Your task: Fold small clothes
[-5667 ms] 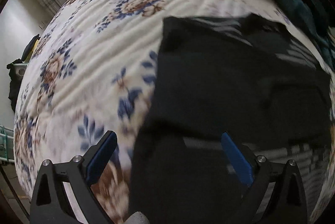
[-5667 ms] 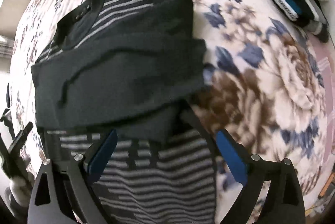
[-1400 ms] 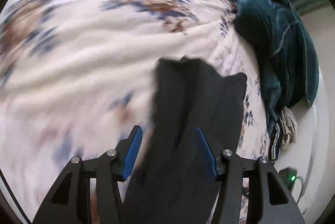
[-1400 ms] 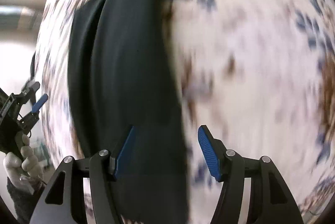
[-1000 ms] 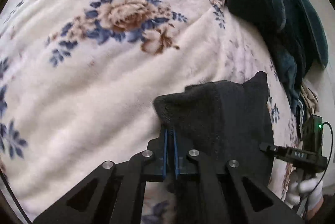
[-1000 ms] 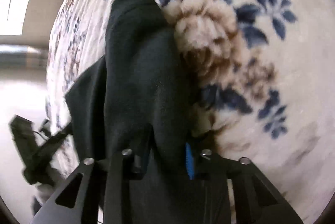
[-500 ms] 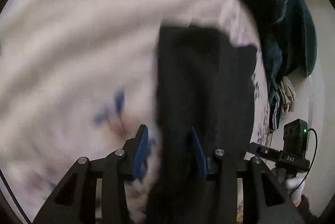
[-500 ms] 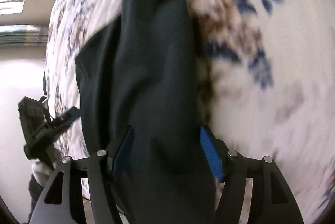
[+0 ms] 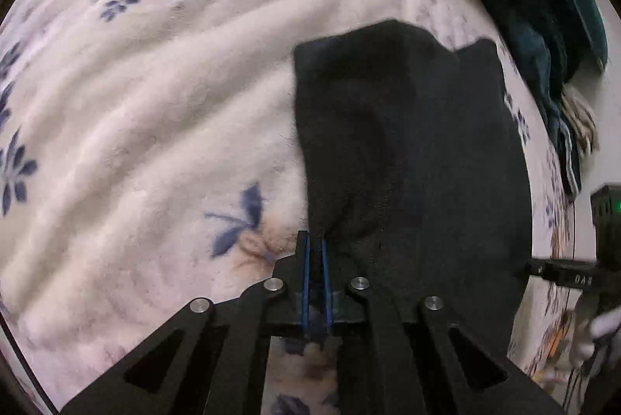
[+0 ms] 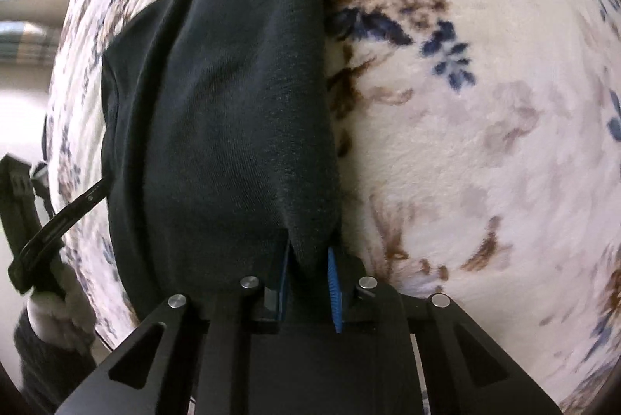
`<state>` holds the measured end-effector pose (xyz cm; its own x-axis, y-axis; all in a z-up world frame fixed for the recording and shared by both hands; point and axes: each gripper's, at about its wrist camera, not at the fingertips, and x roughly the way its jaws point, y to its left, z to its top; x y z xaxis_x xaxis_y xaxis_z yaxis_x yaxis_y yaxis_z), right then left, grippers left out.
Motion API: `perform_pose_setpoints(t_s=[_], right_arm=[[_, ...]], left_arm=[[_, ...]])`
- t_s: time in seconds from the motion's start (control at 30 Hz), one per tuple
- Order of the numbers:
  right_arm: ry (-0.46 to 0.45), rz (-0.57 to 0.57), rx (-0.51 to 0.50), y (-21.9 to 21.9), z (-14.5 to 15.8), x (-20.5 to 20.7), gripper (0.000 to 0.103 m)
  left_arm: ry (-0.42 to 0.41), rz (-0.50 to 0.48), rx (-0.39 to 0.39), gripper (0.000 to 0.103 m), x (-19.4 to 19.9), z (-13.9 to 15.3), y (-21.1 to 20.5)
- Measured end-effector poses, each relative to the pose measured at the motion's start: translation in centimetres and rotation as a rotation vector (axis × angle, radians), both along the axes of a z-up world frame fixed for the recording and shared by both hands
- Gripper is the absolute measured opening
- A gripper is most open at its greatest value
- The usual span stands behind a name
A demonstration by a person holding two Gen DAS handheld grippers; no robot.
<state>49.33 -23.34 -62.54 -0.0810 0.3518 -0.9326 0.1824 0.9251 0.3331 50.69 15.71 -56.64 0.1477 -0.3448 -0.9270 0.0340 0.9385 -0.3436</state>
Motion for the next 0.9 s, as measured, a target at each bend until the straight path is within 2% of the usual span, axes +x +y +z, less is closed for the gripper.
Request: perform_pose_setpoints(t_s=[0.1, 0.13, 0.17, 0.23, 0.27, 0.33, 0.37, 0.4, 0.43, 0.47, 0.5, 0.53, 0.57, 0.6, 0.7, 0.77, 0.8, 0.87, 0.9], right_arm=[[0.044, 0.028, 0.021, -0.4, 0.0, 1.0, 0.023], [0.050, 0.013, 0.043, -0.5, 0.1, 1.5, 0.024], [0.048, -0.001, 0.057, -0.9, 0.3, 2.0, 0.027], [-0.007, -0.036, 0.077, -1.9, 0.9, 3.5, 0.042], [-0.051, -0.059, 0.082, -2.6, 1.1, 4.8, 0.048], [-0.105, -0.116, 0.093, -3.6, 1.0, 7.7, 0.050], [-0.113, -0.143, 0.113, -4.0, 0.6, 8.9, 0.054], [-0.105, -0.172, 0.144, -4.2, -0.2, 10.4, 0.056], [-0.092, -0.190, 0.168, -4.2, -1.0, 11.7, 0.056], [-0.075, -0.205, 0.197, -4.0, -1.9, 13.1, 0.056], [-0.068, -0.203, 0.193, -3.8, -2.3, 13.8, 0.045], [-0.092, -0.190, 0.156, -3.5, -2.3, 14.5, 0.023], [-0.115, -0.172, 0.099, -3.4, -1.9, 14.9, 0.011], [-0.127, -0.179, 0.051, -3.7, -1.7, 15.0, 0.010], [-0.140, -0.283, 0.013, -5.8, -1.3, 14.4, 0.008], [-0.098, -0.279, 0.077, -5.7, -1.9, 14.7, 0.008], [-0.114, -0.266, 0.069, -5.7, -1.4, 15.0, 0.009], [-0.130, -0.215, 0.068, -5.4, -0.5, 16.0, 0.014], [-0.138, -0.203, 0.070, -4.9, -0.4, 16.8, 0.031]], left_arm=[[0.021, 0.070, -0.083, 0.007, 0.9, 1.4, 1.1], [0.014, 0.080, -0.103, 0.016, 1.1, 1.8, 1.3], [-0.007, 0.101, -0.137, 0.031, 1.6, 2.3, 1.7], [-0.024, 0.133, -0.177, 0.046, 2.9, 2.1, 2.0], [-0.023, 0.151, -0.174, 0.046, 3.7, 1.7, 1.9], [-0.009, 0.186, -0.152, 0.044, 5.7, 0.4, 1.6], [-0.012, 0.209, -0.135, 0.033, 6.4, -0.1, 1.4], [-0.045, 0.239, -0.118, 0.015, 7.1, -0.2, 1.3], [-0.059, 0.252, -0.096, 0.003, 7.5, -0.2, 0.9], [-0.080, 0.267, -0.084, 0.003, 7.7, 0.0, 0.7], [-0.102, 0.279, -0.061, 0.003, 7.8, 0.4, 0.6], [-0.109, 0.283, -0.037, 0.003, 7.8, 0.6, 0.7], [-0.110, 0.291, -0.031, 0.003, 7.6, 0.5, 0.9], [-0.092, 0.303, -0.034, 0.003, 7.5, 0.0, 1.2], [-0.037, 0.327, -0.066, 0.004, 7.2, -1.1, 2.8], [-0.033, 0.307, -0.089, 0.009, 7.5, 0.0, 2.7], [-0.028, 0.293, -0.090, 0.014, 7.6, 0.5, 2.5], [-0.048, 0.248, -0.145, 0.041, 8.4, 1.5, 1.8], [-0.057, 0.235, -0.131, 0.043, 8.7, 1.7, 1.3]])
